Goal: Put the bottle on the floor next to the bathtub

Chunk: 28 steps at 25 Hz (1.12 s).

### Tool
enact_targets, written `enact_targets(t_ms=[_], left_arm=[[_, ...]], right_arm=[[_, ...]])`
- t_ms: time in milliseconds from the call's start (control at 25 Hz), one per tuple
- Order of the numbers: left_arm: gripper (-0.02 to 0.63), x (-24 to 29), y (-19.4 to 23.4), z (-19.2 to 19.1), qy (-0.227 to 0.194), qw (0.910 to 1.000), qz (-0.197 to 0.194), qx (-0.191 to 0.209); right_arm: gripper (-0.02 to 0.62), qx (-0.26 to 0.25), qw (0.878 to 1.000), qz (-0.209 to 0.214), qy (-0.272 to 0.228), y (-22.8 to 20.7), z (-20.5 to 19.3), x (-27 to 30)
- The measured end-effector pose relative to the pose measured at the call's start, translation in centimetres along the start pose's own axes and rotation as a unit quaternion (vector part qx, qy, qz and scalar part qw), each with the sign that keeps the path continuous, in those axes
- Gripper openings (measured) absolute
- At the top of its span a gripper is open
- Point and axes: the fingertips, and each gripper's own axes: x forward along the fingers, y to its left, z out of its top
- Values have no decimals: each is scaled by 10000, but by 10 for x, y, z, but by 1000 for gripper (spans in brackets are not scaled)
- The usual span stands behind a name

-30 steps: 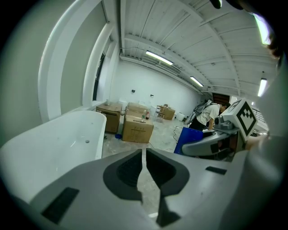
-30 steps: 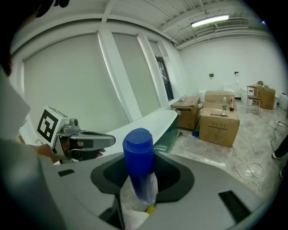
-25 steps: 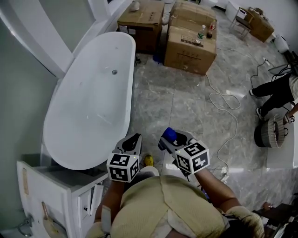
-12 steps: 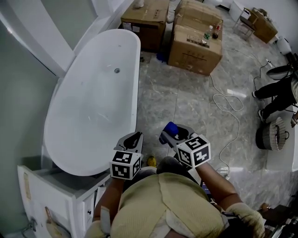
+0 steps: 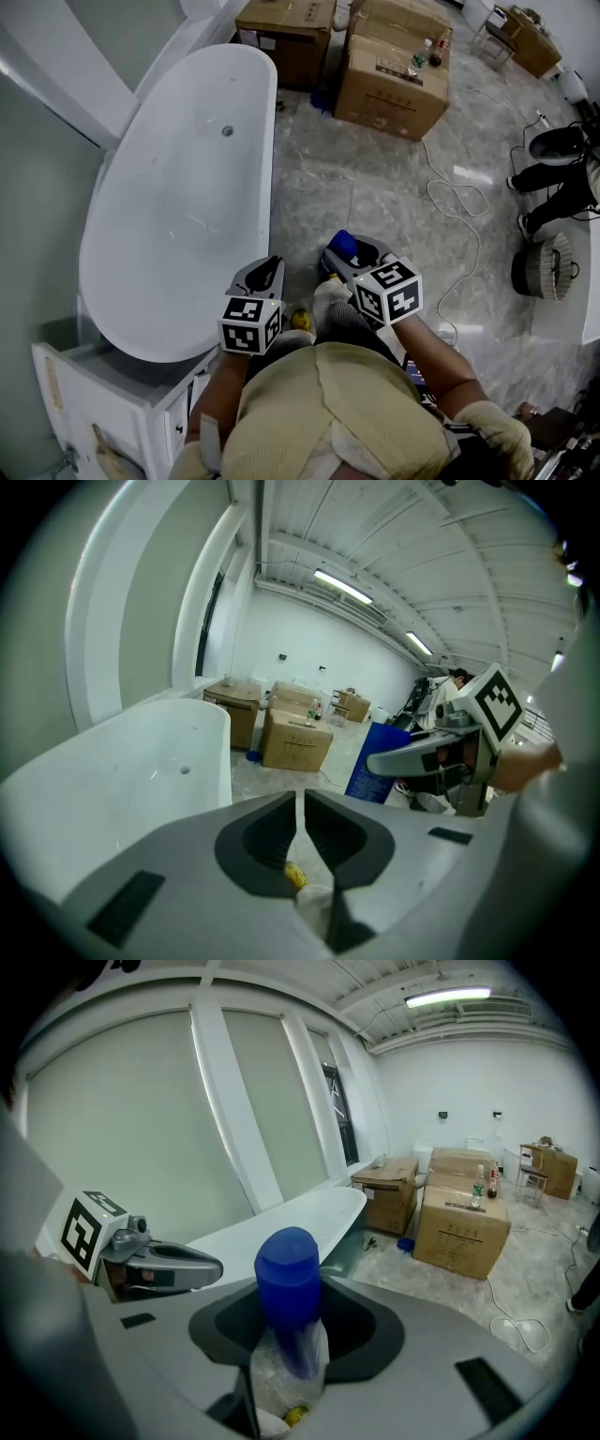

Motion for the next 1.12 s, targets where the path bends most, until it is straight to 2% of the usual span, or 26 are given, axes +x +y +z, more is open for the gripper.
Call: enact_targets(t_ms=[640, 880, 1120], left_arm=[[80, 113, 24, 48, 106, 9980, 525, -338], [80, 158, 33, 48, 289, 9967, 649, -398], [80, 197, 46, 39, 488, 9926, 856, -710]], right_arm=[[166, -215, 9976, 471, 460, -95, 32, 69], [166, -218, 9958, 568, 687, -131, 33, 98], [166, -279, 9936, 664, 869, -159, 28, 124]])
